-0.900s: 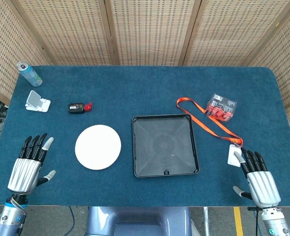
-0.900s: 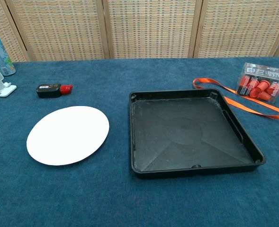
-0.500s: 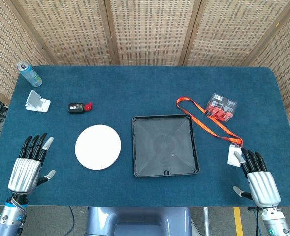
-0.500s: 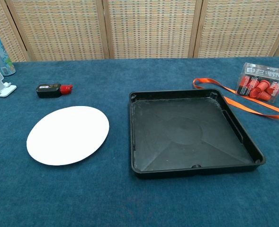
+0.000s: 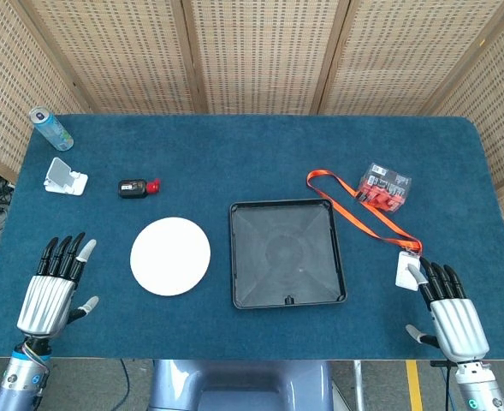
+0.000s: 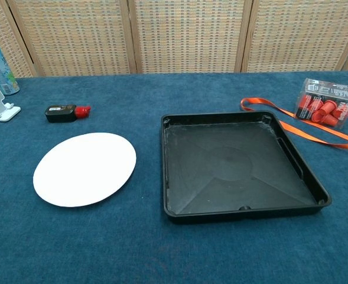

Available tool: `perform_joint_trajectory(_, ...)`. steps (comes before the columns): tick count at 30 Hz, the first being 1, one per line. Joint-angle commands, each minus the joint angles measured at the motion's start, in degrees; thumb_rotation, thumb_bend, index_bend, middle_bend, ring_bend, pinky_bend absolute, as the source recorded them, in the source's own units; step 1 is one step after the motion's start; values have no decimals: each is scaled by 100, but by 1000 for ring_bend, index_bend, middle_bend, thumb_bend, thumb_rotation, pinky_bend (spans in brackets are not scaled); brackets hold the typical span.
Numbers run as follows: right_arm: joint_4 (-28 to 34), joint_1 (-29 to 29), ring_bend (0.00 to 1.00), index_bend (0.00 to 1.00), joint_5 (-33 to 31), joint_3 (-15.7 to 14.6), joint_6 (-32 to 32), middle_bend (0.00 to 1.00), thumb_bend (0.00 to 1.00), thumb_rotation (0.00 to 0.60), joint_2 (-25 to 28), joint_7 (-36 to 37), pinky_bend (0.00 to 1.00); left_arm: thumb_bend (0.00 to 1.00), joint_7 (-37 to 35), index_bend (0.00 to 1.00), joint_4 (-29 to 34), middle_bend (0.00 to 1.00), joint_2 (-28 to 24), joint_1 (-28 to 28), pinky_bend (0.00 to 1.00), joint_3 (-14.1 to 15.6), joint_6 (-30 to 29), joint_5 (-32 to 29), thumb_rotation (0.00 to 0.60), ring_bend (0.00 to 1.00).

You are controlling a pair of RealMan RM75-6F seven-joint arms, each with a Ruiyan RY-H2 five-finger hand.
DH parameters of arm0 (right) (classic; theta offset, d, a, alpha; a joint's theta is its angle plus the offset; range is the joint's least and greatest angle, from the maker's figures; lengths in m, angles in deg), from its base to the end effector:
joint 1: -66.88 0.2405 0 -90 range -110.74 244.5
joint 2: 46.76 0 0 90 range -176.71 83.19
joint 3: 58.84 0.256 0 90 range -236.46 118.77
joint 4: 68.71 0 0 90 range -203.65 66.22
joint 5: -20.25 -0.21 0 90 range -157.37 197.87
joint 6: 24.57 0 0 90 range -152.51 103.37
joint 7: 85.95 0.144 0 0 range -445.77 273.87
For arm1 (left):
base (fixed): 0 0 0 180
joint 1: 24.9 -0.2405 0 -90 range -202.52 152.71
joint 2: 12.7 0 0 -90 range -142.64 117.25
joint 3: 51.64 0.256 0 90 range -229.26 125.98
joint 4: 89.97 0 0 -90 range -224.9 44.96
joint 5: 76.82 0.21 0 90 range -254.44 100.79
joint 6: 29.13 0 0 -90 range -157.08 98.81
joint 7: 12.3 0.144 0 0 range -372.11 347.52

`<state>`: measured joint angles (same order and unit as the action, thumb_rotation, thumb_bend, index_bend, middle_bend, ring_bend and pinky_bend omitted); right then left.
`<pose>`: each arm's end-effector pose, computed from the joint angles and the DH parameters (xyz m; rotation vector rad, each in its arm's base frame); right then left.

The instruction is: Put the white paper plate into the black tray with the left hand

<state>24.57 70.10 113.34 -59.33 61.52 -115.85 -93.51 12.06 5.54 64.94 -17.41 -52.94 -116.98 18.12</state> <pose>-0.2903 -0.1581 0.1189 1.5103 -0.8717 0.9100 -0.2412 0.1812 0.0832 -1.5468 -0.6612 -0.9537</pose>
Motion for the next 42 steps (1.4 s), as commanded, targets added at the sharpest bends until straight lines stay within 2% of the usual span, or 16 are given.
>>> perform_joint_trajectory(1, 3, -2, 0, 0, 7, 1, 9, 0, 132, 600, 3, 2, 0, 38, 21, 0, -30, 0, 34, 23, 0, 25, 64, 1, 600, 0)
perform_joint_trajectory(4, 2, -1, 0, 0, -14, -1, -13, 0, 132, 600, 4, 4, 0, 132, 46, 0, -123, 0, 132, 89, 0, 64, 219, 3, 600, 0)
perform_joint_trajectory(9, 25, -5, 0, 0, -39, 18, 1, 0, 132, 600, 24, 43, 0, 150, 88, 0, -520, 0, 491, 313, 0, 132, 680, -11, 600, 0)
perform_joint_trajectory(13, 48, -10, 0, 0, -8, 9, 21, 0, 132, 600, 39, 50, 0, 276, 15, 0, -852, 0, 724, 461, 0, 132, 881, -1, 600, 0)
perform_joint_trajectory(19, 64, -13, 0, 0, -10, 11, 24, 0, 132, 600, 51, 64, 0, 355, -18, 0, -1378, 0, 1051, 713, 0, 136, 1169, 67, 600, 0)
perform_joint_trajectory(28, 74, -21, 0, 0, -23, 26, 45, 0, 132, 600, 73, 117, 0, 356, -16, 0, -2033, 0, 1544, 1033, 0, 151, 1564, 42, 600, 0)
perform_joint_trajectory(42, 100, -40, 0, 0, -3, 40, 101, 0, 132, 600, 103, 141, 0, 359, -47, 0, -2386, 0, 1814, 1229, 0, 273, 1723, 41, 600, 0)
